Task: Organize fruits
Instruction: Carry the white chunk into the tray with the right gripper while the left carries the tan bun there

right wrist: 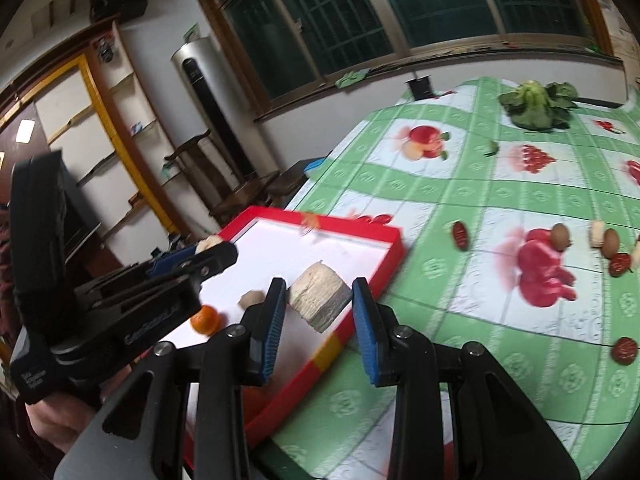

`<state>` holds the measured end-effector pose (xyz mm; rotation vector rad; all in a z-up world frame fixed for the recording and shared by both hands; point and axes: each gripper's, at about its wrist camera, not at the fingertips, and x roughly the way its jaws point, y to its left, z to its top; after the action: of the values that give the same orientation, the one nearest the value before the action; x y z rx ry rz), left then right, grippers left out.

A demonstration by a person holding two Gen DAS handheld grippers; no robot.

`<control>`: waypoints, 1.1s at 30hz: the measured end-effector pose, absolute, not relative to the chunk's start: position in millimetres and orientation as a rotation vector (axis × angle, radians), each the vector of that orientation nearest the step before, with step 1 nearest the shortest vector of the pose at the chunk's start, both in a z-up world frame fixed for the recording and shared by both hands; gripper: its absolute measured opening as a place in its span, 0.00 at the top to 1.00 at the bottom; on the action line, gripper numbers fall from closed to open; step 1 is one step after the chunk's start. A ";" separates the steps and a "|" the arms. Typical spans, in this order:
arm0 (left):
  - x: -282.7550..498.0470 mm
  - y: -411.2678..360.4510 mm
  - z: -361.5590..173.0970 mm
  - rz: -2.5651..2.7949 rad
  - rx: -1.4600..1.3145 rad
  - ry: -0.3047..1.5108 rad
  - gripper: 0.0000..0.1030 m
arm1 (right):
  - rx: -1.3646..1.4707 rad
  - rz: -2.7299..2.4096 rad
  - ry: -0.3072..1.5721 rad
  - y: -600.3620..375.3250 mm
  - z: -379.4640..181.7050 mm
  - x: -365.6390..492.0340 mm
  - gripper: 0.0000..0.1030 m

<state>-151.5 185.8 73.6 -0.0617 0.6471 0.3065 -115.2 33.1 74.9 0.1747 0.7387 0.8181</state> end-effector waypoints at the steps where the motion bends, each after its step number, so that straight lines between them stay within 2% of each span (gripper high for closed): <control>1: -152.1 188.2 73.0 0.310 -0.063 0.648 0.72 | 0.168 0.826 0.743 36.8 73.8 -117.0 0.65; 33: -161.6 222.7 45.5 0.396 -0.087 0.728 0.71 | 0.019 0.926 0.836 88.0 48.4 -147.3 0.65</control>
<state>-161.6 222.7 45.5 -0.0874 0.7280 0.3955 -147.3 88.0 48.4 0.0194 0.8360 0.9262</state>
